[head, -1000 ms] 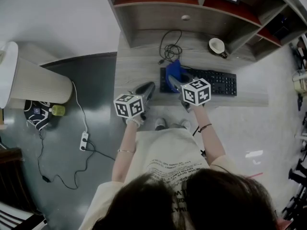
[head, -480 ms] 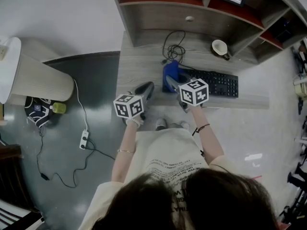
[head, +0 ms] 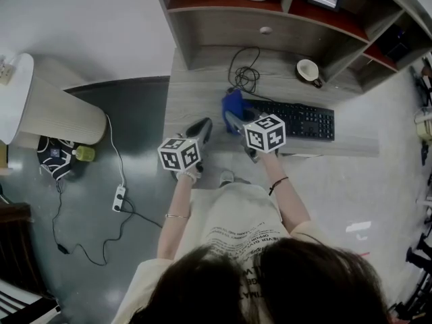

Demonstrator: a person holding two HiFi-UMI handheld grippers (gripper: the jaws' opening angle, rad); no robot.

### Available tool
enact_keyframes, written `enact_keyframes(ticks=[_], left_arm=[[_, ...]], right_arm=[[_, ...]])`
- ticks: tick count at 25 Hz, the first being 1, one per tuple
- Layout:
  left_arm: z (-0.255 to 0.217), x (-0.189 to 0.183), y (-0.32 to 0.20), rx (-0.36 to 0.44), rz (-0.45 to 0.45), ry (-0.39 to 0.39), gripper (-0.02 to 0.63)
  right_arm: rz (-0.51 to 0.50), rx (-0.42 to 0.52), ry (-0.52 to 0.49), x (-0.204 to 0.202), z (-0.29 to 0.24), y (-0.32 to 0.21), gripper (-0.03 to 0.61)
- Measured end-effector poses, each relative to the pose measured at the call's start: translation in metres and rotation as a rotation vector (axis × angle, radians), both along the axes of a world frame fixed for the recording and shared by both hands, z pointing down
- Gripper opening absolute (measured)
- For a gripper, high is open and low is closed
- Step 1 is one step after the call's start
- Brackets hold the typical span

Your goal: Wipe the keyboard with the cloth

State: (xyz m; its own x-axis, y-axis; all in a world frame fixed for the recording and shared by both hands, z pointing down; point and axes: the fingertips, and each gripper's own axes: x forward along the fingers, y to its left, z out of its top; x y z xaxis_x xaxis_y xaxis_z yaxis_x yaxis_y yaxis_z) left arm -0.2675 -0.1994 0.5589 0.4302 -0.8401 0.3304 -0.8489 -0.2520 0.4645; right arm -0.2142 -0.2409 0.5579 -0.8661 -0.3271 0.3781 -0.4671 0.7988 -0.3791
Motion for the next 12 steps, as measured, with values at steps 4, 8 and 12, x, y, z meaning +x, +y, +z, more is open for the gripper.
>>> enact_keyframes(ticks=[4,8,12], left_arm=[[-0.005,0.001,0.003,0.015,-0.026,-0.010,-0.003],[-0.011,0.005,0.007,0.024,-0.030,-0.043,-0.003],[-0.020,0.011,0.009,0.046,-0.014,-0.079,-0.003]], right_arm=[[-0.019,-0.010,-0.025,-0.003,-0.003,0.003,0.051],[-0.039,-0.011,-0.050,-0.005,-0.008,0.009,0.051],[-0.057,-0.004,-0.077,-0.001,-0.016,0.012,0.051]])
